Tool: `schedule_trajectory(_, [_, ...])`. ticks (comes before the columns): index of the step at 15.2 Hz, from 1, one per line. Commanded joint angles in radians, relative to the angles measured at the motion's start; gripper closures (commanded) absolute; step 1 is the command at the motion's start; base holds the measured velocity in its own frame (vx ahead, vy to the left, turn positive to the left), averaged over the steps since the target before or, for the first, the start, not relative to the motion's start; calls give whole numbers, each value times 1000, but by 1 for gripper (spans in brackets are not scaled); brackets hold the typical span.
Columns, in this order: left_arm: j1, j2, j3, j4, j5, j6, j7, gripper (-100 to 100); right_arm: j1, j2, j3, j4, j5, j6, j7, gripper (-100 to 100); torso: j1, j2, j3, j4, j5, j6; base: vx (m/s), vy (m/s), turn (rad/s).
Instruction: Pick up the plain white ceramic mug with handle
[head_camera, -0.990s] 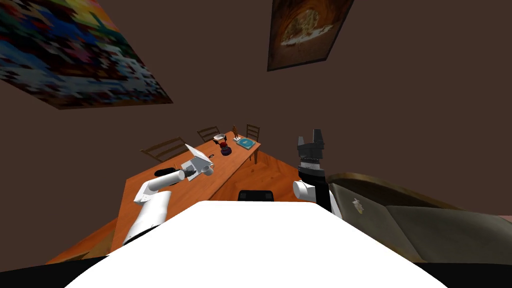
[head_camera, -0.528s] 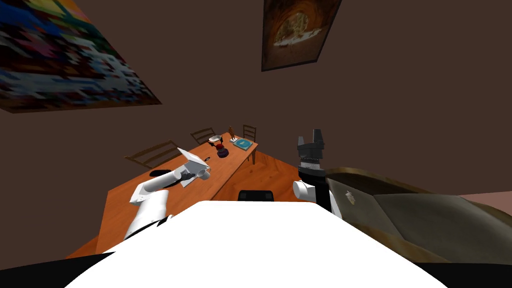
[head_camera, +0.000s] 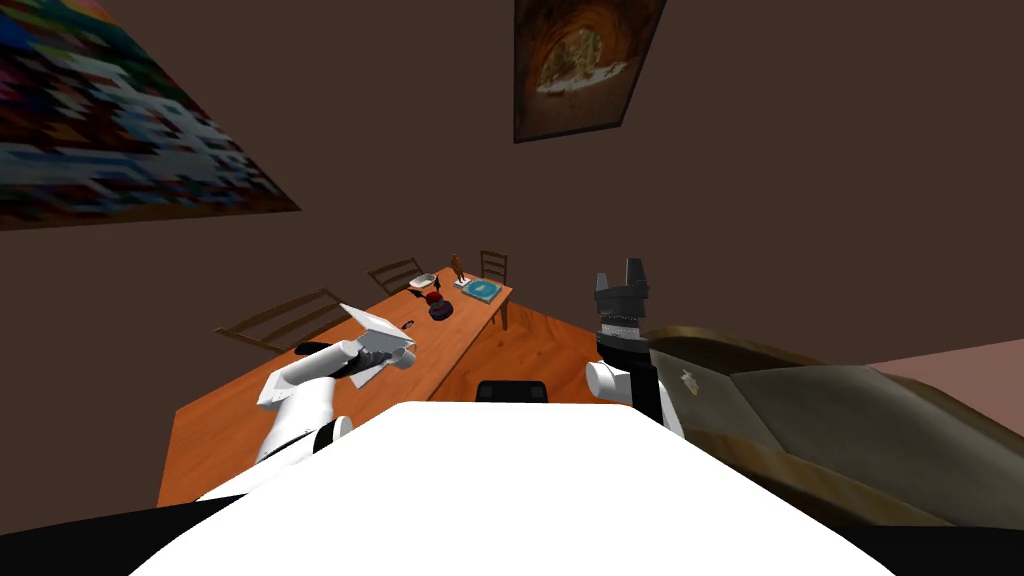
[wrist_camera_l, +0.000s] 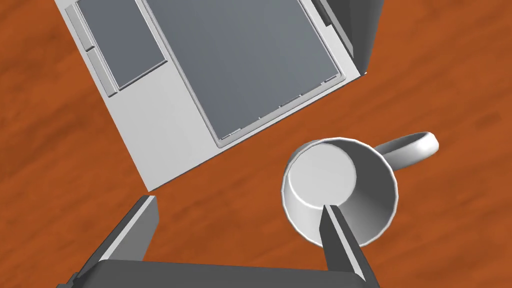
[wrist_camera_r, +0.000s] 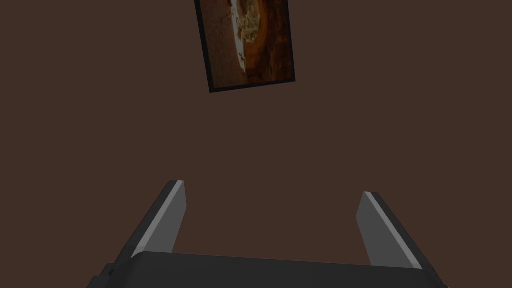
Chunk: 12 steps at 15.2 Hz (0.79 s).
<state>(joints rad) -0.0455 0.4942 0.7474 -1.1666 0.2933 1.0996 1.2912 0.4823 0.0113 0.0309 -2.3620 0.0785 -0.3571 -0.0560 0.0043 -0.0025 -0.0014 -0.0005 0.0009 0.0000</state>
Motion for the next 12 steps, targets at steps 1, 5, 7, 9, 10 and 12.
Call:
schedule_trajectory(1, [-14,4,27,30,8,50,40,-100,0,0,0,0,0,0,0,0,0,0,0,0,0,0,14,57,-122])
schedule_trajectory(5, [-34,10,57,75,16,112,85,-100,0,0,0,0,0,0,0,0,0,1,0,0,0,0,14,51,-104])
schedule_trajectory(7, [-42,12,69,93,18,134,103,-100,0,0,0,0,0,0,0,0,0,1,1,0,0,0,7,53,-115])
schedule_trajectory(9, [-54,14,86,119,23,165,128,-100,0,0,0,0,0,0,0,0,0,1,1,0,0,0,9,48,-78])
schedule_trajectory(10, [-57,15,91,126,24,174,136,-100,0,0,0,0,0,0,0,0,-1,1,1,0,0,0,10,39,-79])
schedule_trajectory(12, [-64,4,82,145,7,132,142,-100,0,0,0,0,0,0,0,0,-2,1,1,0,0,0,-8,28,-55])
